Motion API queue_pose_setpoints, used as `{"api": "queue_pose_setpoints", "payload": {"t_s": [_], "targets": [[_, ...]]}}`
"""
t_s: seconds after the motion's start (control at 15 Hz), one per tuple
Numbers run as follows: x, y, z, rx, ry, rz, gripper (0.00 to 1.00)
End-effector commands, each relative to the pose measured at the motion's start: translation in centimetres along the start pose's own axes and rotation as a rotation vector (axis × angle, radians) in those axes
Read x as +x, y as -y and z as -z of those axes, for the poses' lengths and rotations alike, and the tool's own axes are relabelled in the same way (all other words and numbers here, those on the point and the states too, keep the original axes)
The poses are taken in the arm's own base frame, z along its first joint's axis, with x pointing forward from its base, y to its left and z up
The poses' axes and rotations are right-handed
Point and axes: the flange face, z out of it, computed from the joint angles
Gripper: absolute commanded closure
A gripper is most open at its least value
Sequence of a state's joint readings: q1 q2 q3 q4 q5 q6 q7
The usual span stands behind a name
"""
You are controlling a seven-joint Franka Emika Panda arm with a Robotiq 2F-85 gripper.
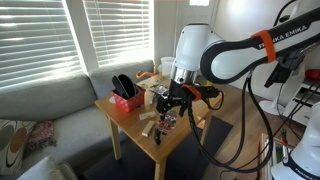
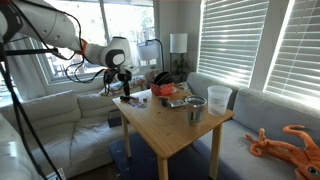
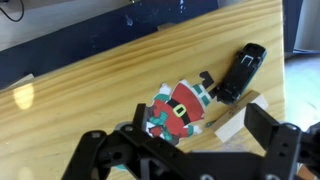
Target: Put the black toy car next to the blue toy car
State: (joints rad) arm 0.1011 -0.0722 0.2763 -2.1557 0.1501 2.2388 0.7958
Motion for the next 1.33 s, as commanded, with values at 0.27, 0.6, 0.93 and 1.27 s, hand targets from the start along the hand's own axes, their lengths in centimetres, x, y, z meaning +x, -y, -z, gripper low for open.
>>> {"api": "queue_pose_setpoints", "payload": {"t_s": [0.27,0.6,0.93,1.27], "targets": [[0.5,2.6,-1.2,0.024,0.028,0.024,0.00],[1.8,6.0,-3.2,0.047,0.052,0.084,0.09],[1.9,8.6,-5.3,0.009,0.141,0.091,0.42],[1.2,9.3,-6.0,-0.114,0.239,0.076,0.68]]}}
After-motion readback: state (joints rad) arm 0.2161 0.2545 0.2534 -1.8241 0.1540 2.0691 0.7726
